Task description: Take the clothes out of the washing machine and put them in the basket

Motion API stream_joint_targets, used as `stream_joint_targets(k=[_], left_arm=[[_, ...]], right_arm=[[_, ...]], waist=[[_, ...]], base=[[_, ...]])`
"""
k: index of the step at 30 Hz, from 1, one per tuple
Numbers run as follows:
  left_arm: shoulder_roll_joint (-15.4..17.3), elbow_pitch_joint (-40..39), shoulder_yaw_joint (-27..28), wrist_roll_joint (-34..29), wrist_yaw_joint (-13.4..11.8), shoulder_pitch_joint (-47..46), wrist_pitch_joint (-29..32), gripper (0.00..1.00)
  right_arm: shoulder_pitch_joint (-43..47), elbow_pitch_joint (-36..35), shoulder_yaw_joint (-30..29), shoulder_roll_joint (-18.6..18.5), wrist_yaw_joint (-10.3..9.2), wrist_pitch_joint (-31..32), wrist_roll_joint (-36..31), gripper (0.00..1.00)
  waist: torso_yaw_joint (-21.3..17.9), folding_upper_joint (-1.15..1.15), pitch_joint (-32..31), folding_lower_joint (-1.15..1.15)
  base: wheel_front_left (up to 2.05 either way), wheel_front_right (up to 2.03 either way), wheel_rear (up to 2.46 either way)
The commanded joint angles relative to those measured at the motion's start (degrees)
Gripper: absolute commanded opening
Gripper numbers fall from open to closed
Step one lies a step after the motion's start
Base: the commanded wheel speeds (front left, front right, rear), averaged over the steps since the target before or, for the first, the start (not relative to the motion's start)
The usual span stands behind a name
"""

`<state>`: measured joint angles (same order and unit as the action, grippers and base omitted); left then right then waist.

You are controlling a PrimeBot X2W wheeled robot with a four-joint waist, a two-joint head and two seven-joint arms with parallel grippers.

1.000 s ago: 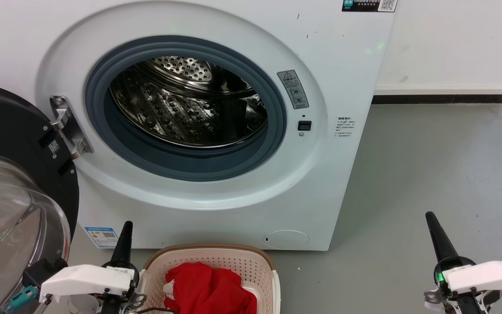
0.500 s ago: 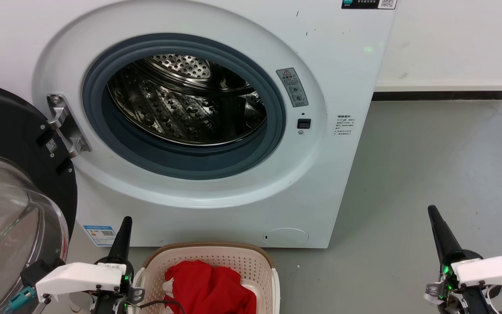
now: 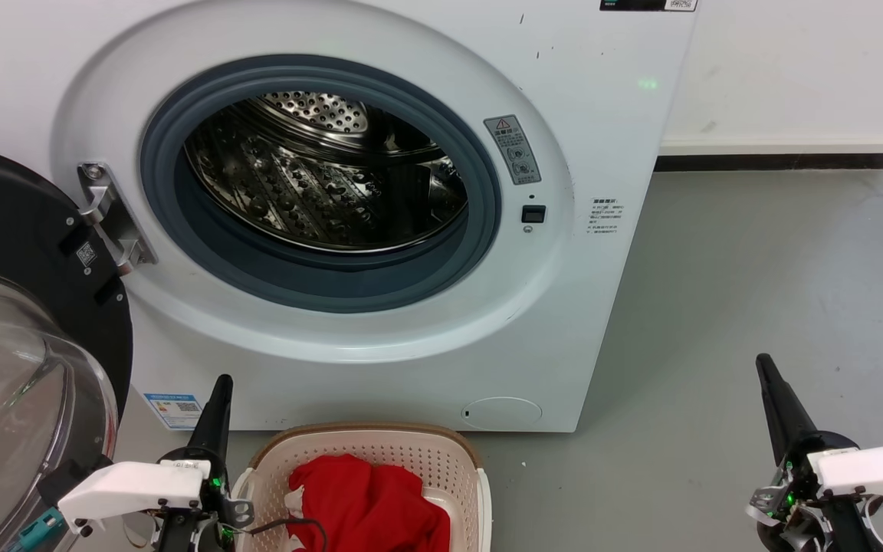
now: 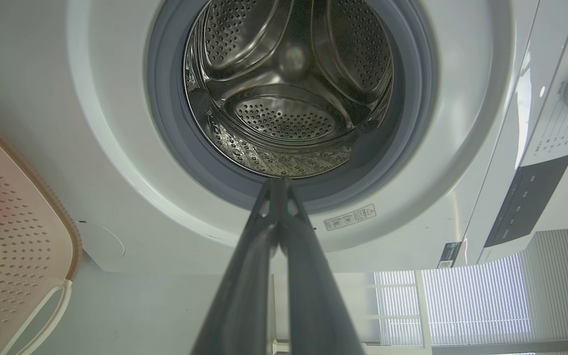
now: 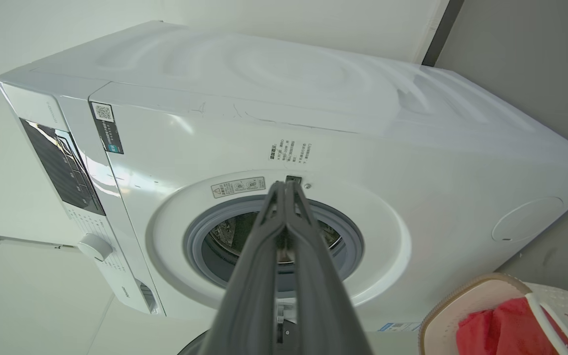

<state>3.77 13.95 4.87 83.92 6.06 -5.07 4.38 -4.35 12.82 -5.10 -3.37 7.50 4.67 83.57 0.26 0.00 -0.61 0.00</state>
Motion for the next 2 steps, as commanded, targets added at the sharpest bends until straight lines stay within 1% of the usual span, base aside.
stream_joint_targets(k=[1, 2], left_arm=[[-0.1, -0.1, 0.4, 1.0, 0.5, -1.1, 0.3, 0.0], [-0.1, -0.1, 0.4, 1.4, 0.5, -1.1, 0.4, 0.0]], right_arm=[[-1.0, 0.1, -0.2, -0.1, -0.01, 0.4, 1.2, 0.0], [-1.1, 0.1, -0.2, -0.1, -0.01, 0.4, 1.6, 0.0]], waist=[[0.0, 0.0, 0.0, 0.0], [0.0, 0.0, 0.1, 0.0]], base=[[0.0, 0.0, 0.0], [0.0, 0.0, 0.0]])
